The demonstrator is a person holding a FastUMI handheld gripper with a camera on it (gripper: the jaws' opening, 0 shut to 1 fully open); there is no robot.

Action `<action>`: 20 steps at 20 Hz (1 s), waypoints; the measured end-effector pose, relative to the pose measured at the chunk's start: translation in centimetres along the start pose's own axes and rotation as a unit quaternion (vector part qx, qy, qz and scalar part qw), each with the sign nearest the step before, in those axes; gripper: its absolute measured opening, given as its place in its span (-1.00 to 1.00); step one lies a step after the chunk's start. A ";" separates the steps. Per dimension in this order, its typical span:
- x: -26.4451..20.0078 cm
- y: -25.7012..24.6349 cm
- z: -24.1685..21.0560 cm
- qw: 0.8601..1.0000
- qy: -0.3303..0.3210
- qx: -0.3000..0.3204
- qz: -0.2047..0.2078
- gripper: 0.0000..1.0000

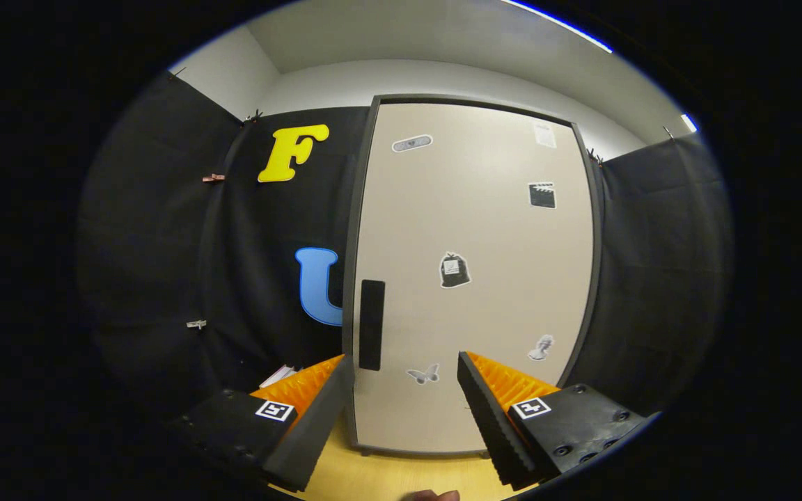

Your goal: Open the shoe cabinet door, grab the shoes and put them into the shoe cabinet, then close the shoe cabinet door.

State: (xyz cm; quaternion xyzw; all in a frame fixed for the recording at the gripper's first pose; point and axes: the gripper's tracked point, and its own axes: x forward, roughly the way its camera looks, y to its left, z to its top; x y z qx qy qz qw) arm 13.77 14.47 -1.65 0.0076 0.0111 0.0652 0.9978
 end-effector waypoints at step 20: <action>13.7 2.5 -3.9 0.997 0.034 0.050 -0.038 -0.27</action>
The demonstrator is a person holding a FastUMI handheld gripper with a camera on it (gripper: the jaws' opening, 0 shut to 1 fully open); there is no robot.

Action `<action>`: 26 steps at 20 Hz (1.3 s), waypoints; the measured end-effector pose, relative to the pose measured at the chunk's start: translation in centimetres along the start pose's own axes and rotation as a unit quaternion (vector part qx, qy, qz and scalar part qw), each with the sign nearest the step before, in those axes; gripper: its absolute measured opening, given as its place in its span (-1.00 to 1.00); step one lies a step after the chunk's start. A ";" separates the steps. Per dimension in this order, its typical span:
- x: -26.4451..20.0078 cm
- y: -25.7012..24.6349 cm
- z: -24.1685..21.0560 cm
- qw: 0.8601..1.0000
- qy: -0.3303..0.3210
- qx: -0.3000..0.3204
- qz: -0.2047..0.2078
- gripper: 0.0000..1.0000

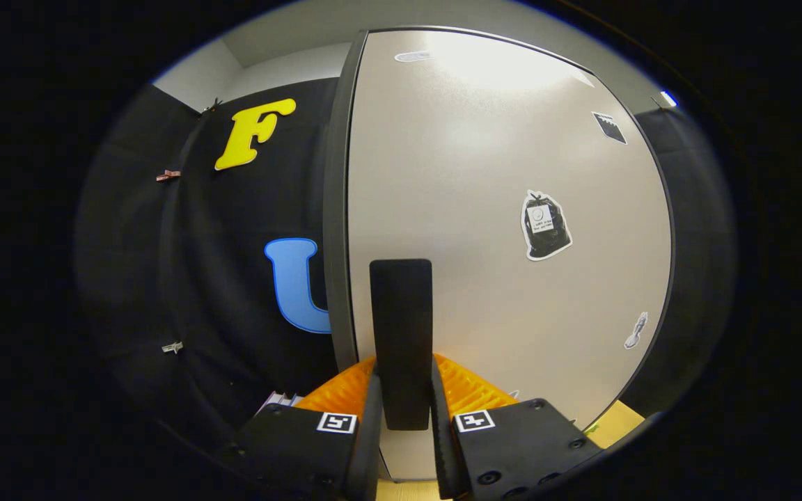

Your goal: Open the shoe cabinet door, grab the shoes and put them into the shoe cabinet, then close the shoe cabinet door.

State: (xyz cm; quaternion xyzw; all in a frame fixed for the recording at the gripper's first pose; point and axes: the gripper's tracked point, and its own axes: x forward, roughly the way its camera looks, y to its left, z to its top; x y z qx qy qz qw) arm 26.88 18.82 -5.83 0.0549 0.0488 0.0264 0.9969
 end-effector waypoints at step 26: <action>-25.0 -12.9 0.8 0.997 0.022 0.029 0.066 -0.66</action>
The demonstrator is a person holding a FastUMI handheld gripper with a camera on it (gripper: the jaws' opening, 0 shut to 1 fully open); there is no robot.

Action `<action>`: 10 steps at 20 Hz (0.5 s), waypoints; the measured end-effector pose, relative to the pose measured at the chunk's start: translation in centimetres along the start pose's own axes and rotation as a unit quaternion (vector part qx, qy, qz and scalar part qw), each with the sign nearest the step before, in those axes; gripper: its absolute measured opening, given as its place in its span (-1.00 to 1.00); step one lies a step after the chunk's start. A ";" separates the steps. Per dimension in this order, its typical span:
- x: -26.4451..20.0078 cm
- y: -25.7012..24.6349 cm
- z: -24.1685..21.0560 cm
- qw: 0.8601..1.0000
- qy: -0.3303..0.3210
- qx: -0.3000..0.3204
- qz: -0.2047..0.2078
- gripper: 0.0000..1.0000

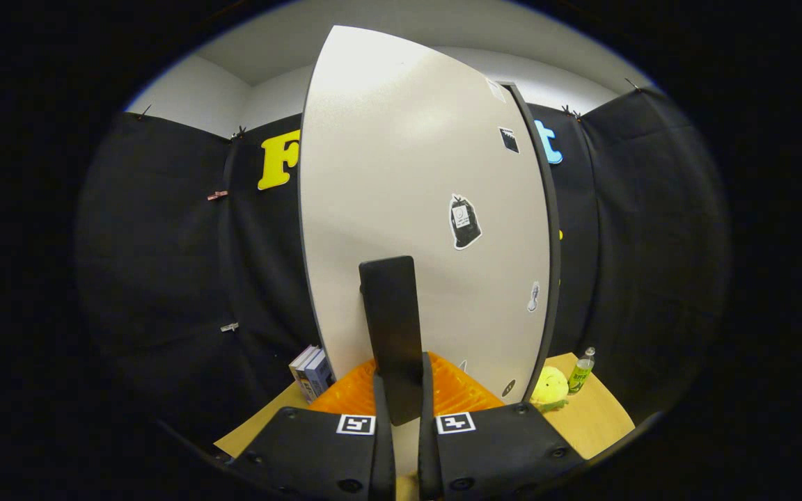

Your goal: Open the shoe cabinet door, grab the shoes and put them into the shoe cabinet, then close the shoe cabinet door.

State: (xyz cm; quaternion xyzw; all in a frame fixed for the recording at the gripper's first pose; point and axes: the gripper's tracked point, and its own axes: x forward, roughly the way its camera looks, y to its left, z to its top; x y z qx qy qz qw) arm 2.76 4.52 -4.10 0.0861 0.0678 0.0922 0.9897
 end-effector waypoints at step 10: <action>-6.7 -9.8 0.9 0.998 0.007 -0.003 -0.056 -0.68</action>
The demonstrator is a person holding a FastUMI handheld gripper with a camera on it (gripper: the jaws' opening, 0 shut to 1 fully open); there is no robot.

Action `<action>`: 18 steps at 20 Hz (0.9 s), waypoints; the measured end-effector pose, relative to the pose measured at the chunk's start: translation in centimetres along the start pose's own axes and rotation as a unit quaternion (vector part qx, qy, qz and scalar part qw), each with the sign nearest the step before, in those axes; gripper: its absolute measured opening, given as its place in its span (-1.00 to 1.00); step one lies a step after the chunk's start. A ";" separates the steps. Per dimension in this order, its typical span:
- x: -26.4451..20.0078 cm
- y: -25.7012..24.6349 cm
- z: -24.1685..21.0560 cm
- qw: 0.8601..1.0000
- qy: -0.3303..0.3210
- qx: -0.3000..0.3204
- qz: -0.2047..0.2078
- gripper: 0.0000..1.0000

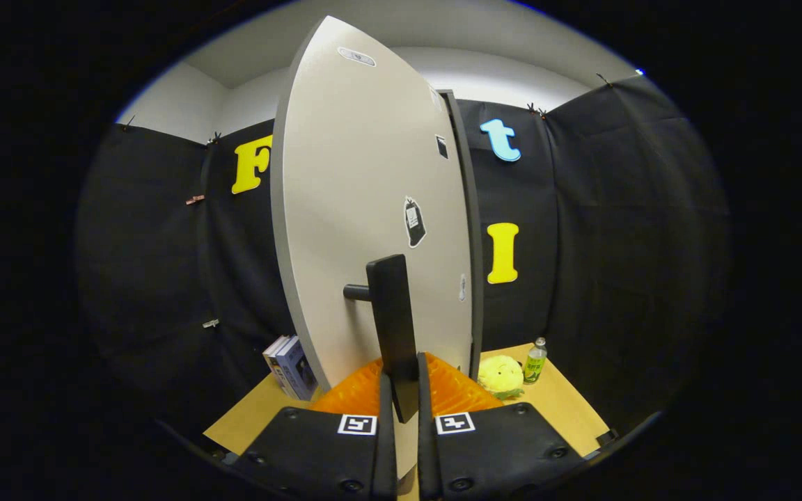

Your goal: Open the shoe cabinet door, grab the shoes and put them into the shoe cabinet, then close the shoe cabinet door.

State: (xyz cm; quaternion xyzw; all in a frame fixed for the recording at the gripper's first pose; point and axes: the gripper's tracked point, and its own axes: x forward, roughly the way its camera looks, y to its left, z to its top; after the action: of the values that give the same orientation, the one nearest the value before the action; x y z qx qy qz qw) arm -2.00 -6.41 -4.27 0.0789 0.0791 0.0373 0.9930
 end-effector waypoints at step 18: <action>-2.1 -10.7 1.1 0.998 -0.001 0.051 0.022 -0.69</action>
State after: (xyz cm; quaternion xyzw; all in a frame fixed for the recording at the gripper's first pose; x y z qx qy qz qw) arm -3.22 -17.29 -4.57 0.1311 0.0785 0.0546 0.9867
